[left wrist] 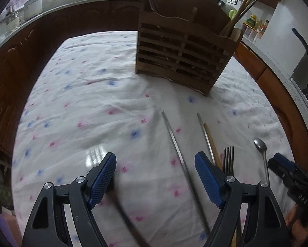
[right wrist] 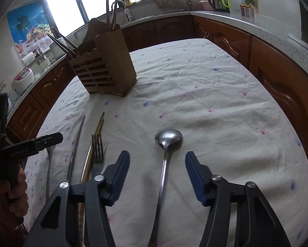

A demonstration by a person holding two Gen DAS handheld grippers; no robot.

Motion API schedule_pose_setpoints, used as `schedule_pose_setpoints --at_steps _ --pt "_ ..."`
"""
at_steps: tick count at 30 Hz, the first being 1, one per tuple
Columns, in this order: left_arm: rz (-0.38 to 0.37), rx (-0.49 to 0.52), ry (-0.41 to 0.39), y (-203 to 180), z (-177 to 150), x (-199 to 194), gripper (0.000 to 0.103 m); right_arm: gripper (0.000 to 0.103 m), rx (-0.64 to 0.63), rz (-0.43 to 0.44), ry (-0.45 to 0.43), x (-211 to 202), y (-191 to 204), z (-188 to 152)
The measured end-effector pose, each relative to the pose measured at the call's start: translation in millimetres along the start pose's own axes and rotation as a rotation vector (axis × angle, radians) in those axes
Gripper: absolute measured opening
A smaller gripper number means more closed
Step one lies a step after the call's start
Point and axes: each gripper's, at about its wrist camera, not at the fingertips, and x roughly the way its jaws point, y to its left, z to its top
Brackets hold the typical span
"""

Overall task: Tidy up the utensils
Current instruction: 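Close the left tool on a metal chopstick while the right tool grasps the metal spoon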

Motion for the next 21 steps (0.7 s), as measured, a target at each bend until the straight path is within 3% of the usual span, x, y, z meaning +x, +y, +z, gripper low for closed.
schedule_pose_setpoints --at_steps 5,10,12,15,19,21 --pt "-0.002 0.03 0.038 -12 15 26 0.057 0.049 -0.008 -0.005 0.02 9 -1 2" --pt "0.046 0.089 0.044 -25 29 49 0.046 0.048 -0.008 -0.007 0.036 18 -3 4" --pt "0.071 0.128 0.034 -31 33 56 0.027 0.042 -0.007 -0.009 0.041 21 -4 5" --pt "0.065 0.158 0.033 -39 35 60 0.011 0.042 -0.019 -0.017 0.041 25 -3 8" --pt "0.067 0.204 0.02 -46 30 61 0.006 0.039 -0.07 -0.058 0.044 30 5 10" --pt "0.06 0.212 0.018 -46 28 61 0.006 0.033 -0.111 -0.091 0.045 32 11 9"
